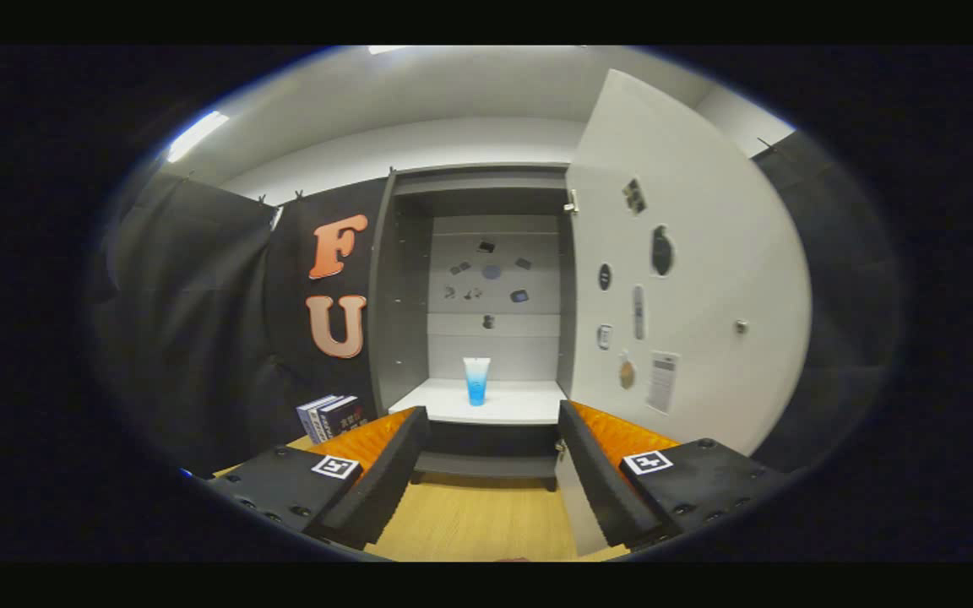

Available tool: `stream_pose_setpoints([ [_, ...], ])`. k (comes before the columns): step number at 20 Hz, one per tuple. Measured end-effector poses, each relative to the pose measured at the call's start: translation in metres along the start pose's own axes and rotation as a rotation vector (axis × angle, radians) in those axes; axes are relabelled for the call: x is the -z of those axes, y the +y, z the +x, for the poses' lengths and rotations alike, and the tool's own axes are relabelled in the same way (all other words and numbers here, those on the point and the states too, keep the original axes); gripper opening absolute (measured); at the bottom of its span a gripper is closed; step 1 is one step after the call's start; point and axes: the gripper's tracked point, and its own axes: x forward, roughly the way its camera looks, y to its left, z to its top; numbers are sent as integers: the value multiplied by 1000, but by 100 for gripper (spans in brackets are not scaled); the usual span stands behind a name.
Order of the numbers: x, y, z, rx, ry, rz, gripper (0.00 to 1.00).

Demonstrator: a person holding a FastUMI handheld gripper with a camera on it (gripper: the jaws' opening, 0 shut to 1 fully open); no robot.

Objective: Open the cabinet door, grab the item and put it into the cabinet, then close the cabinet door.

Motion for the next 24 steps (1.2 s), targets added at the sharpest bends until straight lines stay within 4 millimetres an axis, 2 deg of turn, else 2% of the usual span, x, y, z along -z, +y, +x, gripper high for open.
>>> stream_pose_setpoints([
  [2, 0, -40, -29, 91, -11, 19, 98],
  [4, -4, -59, -58, 120, -20, 55, 97],
  [6, -6, -99, -77, 217, -20, 22, 96],
  [8, -15, -125, -93, 295, -21, -5, 97],
  [10, -24, -149, -101, 356, -31, -8, 97],
  [16, -33, -210, -84, 438, -37, 19, 97],
  [19, -33, -239, -62, 466, -23, 36, 97],
  [21, -30, -249, -46, 465, -10, 64, 97],
  [24, -27, -252, -34, 451, -13, 77, 97],
])
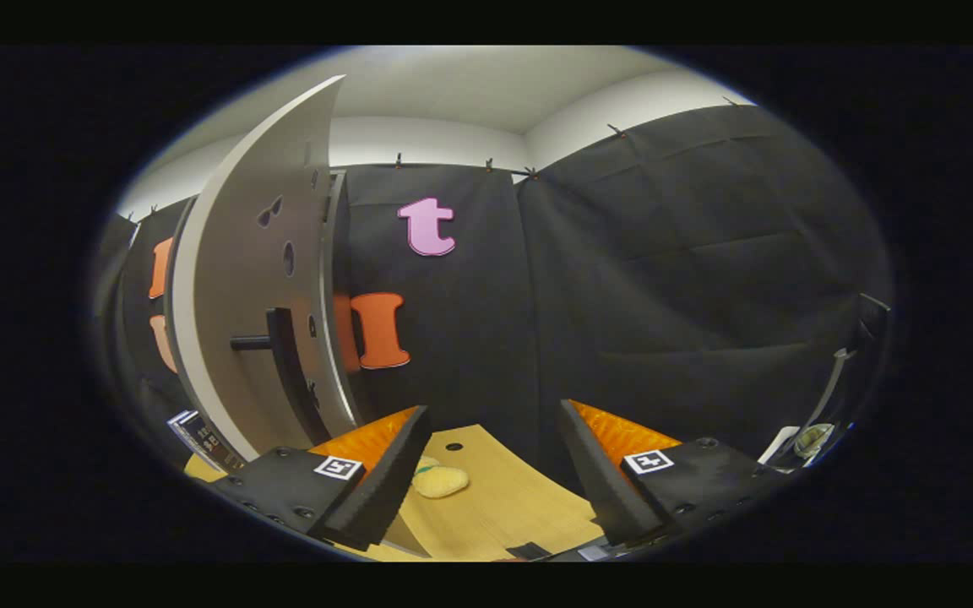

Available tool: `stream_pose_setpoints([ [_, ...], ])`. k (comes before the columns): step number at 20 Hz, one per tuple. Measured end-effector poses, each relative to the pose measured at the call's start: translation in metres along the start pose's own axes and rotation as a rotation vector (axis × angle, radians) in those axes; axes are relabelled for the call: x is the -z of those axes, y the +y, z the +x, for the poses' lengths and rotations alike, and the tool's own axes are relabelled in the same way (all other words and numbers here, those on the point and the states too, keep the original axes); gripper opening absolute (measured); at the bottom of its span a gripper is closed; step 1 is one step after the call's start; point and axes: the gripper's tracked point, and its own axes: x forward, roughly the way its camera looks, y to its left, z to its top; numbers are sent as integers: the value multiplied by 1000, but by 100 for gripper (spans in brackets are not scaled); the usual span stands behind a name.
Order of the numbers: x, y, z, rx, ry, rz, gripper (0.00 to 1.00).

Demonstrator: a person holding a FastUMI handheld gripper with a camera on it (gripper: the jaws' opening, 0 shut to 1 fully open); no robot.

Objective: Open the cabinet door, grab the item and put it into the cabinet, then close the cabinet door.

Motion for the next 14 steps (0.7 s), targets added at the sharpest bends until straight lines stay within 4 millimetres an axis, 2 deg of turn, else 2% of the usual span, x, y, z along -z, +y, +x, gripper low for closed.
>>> stream_pose_setpoints([
  [6, -1, 31, 5, -66, -2, -27, 95],
  [11, -5, 39, 0, -65, -16, -63, 94],
  [14, -6, 54, -5, -78, -15, -85, 94],
])
